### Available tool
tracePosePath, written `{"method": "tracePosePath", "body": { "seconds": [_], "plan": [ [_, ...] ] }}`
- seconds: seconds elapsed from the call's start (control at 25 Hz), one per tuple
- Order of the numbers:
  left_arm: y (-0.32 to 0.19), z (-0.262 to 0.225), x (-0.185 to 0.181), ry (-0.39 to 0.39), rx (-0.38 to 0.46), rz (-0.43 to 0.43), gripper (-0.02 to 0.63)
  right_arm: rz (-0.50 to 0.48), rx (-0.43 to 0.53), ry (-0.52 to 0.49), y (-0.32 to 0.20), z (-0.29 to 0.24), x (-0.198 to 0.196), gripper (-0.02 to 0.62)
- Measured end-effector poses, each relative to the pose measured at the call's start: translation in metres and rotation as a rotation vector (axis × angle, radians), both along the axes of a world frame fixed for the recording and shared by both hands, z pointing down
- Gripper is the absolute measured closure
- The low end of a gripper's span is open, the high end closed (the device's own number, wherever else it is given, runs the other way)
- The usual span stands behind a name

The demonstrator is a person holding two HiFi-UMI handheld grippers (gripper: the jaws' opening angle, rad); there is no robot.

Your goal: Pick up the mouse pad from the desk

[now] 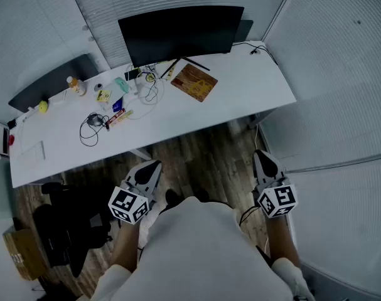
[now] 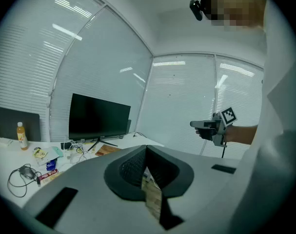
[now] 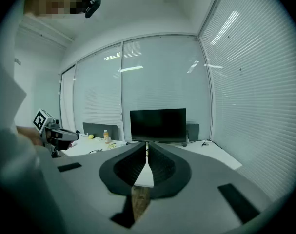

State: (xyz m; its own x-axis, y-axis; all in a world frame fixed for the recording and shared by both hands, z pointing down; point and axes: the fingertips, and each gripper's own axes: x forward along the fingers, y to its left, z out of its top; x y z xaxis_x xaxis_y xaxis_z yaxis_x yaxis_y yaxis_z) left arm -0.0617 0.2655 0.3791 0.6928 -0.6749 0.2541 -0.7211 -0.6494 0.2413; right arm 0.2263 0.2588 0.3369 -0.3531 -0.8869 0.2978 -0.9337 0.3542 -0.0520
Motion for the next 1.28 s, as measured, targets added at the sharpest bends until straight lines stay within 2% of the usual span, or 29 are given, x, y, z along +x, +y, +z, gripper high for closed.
{"method": "tracePosePath", "body": {
  "seconds": [0.8,1.28],
  "plan": [
    [0.002,0.01,-0.048,0.024,-0.005,0.044,0.589,0.063,-0.01,-0.019,0.016,0.006,-0.046,0.555],
    [-0.017,0.023,-0.054,0.033,-0.03,0.032,0.589,0.084,-0.065,-0.021,-0.002,0.023,-0.046,0.555]
  ]
}}
